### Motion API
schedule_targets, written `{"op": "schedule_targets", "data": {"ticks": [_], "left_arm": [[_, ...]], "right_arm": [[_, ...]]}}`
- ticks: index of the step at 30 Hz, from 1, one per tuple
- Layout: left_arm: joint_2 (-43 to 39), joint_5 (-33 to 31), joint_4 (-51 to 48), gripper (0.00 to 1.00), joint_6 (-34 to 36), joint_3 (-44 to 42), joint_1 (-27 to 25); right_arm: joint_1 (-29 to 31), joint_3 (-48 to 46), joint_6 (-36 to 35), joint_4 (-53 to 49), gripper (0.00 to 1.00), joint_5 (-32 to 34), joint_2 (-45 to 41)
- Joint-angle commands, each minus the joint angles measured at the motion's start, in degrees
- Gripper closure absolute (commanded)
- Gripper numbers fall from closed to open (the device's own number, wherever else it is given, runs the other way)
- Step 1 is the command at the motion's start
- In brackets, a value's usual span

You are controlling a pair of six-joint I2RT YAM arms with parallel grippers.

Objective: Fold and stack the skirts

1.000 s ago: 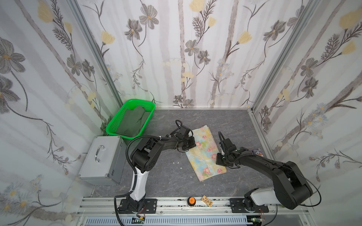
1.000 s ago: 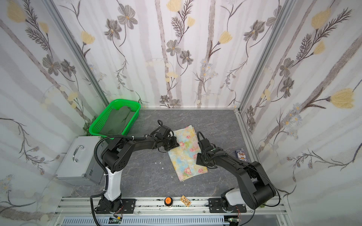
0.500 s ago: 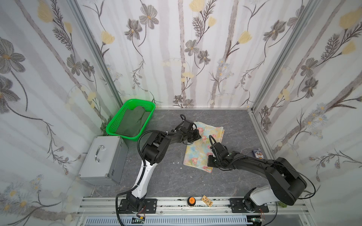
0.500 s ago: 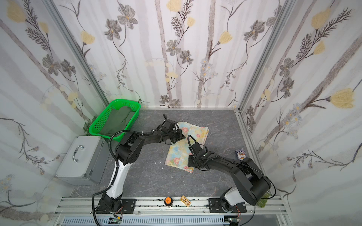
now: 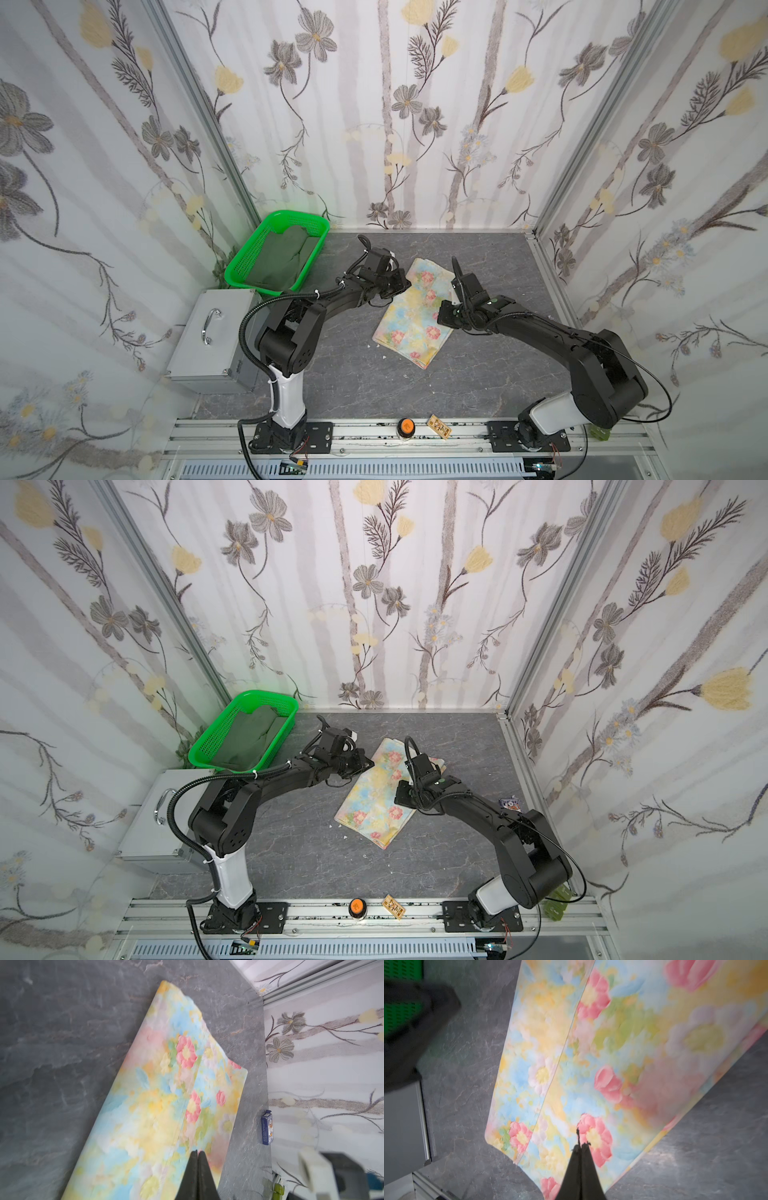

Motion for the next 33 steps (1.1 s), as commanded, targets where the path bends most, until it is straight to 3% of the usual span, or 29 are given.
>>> {"op": "schedule_targets", "data": {"ticks": [1,8,14,26,33], "left_arm": [[-2.71,-1.78,-0.49,1.00,-1.88,-4.47,-1.72],[-4.16,-5.58,-0.40,1.00,-5.19,-10.57,-5.82],[-1.89,-6.30,-0.40,1.00,-5.61,-11.27,-6.08],[2.06,-4.23,-0.47,1.00,-1.72,-10.09,-1.14],[5.11,-4.40,-0.58,1.00,1.13,-6.97,2.35]], "right_arm": [[-3.64,4.82,-6.71,-1.80,1.00,2.32,5.12],[-8.78,13.40,-9.09,-2.48,1.00,5.37,16.36],[-9.42,12.22,-8.49,-2.76,1.00,6.60,18.12],[-8.84,-2.84,-3.41,-0.32,1.00,6.82,7.92],[-2.15,-14.50,5.46,2.17,1.00,5.60,-1.61]]}}
